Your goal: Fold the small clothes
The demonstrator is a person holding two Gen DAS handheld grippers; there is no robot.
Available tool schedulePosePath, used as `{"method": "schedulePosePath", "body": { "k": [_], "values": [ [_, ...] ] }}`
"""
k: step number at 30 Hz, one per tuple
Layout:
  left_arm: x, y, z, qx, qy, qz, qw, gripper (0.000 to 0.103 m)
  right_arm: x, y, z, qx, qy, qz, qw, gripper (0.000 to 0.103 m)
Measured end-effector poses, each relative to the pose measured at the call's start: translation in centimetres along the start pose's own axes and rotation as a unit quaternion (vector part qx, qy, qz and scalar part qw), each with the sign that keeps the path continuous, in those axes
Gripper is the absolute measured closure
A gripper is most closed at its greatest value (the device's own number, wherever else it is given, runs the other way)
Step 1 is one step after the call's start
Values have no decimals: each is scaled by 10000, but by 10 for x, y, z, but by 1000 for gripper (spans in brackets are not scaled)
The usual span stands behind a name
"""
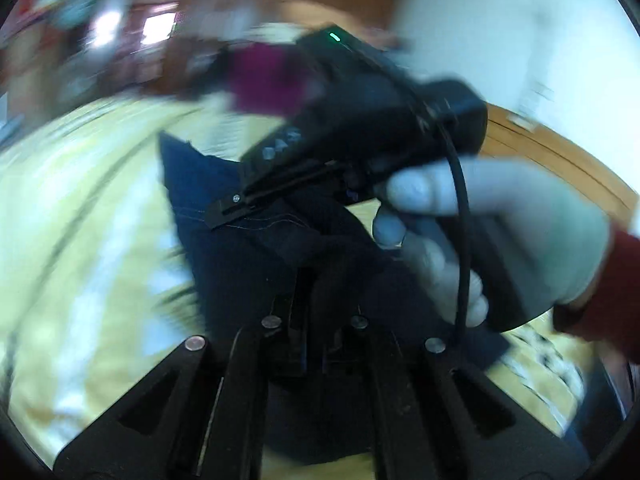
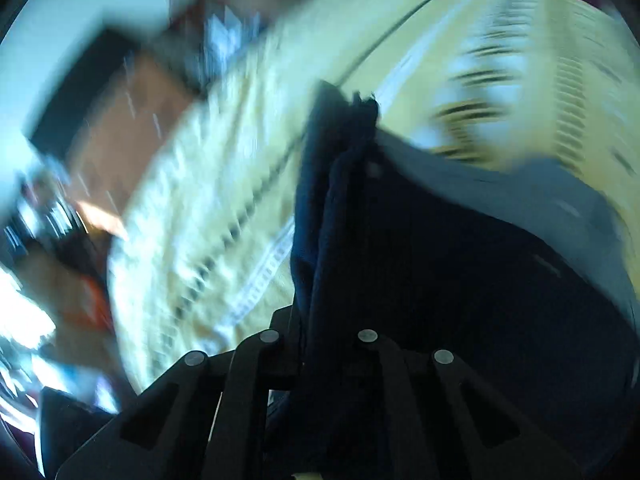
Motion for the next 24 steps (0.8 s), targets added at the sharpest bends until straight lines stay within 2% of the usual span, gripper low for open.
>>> {"method": "schedulePosePath", "body": {
  "k": [2,5,8,10,12,14,18,21,23,24],
  "values": [
    [-22,-1,-53,-413,-707,335,9961,100,61,-36,-41,-477,-64,-545,9974,96],
    [-58,-15,-109,-718,-1299,787,9858,99,128,-98,-98,-1093,-134,-1136,9874,96],
    [-94,-40,-142,-811,-1602,1319,9749,99,159,-161,-150,-1798,37,-1558,9713,96],
    [-114,-59,-154,-856,-1661,1707,9674,99,161,-202,-186,-2277,168,-1642,9596,96],
    [-131,-76,-158,-867,-1676,2077,9598,98,152,-229,-212,-2567,289,-1614,9525,96],
    [-150,-95,-156,-949,-1512,2466,9525,96,143,-254,-237,-2825,397,-1541,9460,96],
    [-159,-104,-151,-948,-1402,2628,9499,91,133,-268,-255,-2942,726,-1657,9385,94],
    [-130,-94,-153,-1096,-1411,2584,9494,90,127,-272,-252,-2969,1076,-1466,9374,82],
    [-86,-80,-145,-990,-1547,2251,9569,88,134,-276,-235,-2859,1173,-1398,9407,49],
    [-66,-74,-140,-927,-1526,2085,9616,86,134,-277,-222,-2789,1203,-1382,9427,45]
  ]
}}
Point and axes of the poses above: each gripper's, at about its wrist camera, not at the fingertips, and x roughly against the way its jaws point, z to its left, y to its top, the point moved 2 cm from there along -x, roughly the way its jaws point, and after that the axes turned 8 degrees about x, right-handed, at the moved point
